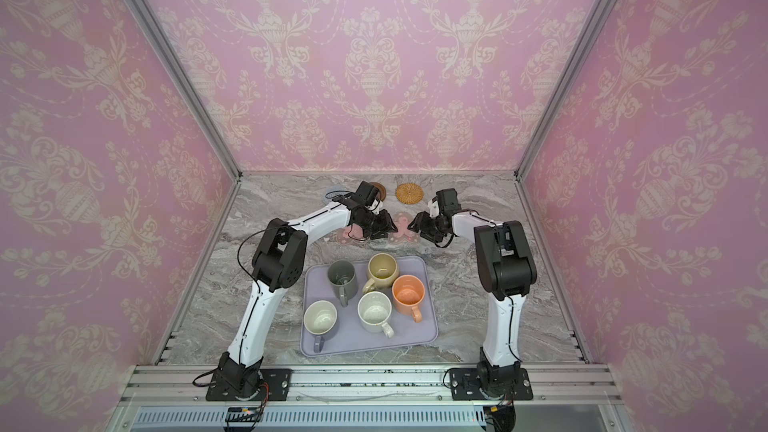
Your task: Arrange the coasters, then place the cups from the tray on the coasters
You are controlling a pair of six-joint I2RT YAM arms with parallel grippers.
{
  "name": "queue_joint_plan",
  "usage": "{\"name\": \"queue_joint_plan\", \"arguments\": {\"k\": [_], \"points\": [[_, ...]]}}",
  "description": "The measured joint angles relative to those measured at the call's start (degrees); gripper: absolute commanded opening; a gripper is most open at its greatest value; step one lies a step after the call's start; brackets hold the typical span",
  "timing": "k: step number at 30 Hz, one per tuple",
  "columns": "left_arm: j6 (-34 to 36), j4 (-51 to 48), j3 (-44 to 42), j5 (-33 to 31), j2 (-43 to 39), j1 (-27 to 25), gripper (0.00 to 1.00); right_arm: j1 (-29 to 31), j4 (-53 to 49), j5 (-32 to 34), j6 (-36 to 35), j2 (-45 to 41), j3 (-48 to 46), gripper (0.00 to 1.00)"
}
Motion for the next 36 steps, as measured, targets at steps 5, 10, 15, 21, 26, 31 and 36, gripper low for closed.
{"name": "queue_joint_plan", "arguments": {"k": [5, 10, 15, 21, 26, 31, 36], "points": [[0.0, 0.0, 0.0, -0.2, 0.0, 0.1, 0.47, -0.8, -0.2, -0.1, -0.6, 0.0, 0.0, 0.59], [0.0, 1.0, -1.0, -0.4, -0.5, 0.1, 0.47, -1.2, -0.1, -0.7, -1.3, 0.0, -0.2, 0.59], [-0.1, 2.6, -2.4, -0.6, -1.1, 0.1, 0.47, -1.3, 0.0, -1.1, -1.3, 0.1, -0.2, 0.59], [-0.6, 3.2, -2.4, -1.4, -1.1, 0.1, 0.47, -1.6, 0.3, -2.0, -1.3, 0.7, 0.3, 0.59], [-1.6, 3.4, -2.3, -2.1, -1.1, 0.1, 0.48, -1.6, 0.3, -2.3, -1.3, 1.8, 2.0, 0.59], [-1.6, 3.3, -1.8, -3.2, -1.0, 0.1, 0.48, -1.7, 0.5, -2.8, -1.3, 2.7, 3.1, 0.59], [-1.6, 3.4, -1.8, -3.4, -1.0, 0.1, 0.48, -1.7, 0.5, -3.0, -1.0, 2.9, 3.2, 0.59]]}}
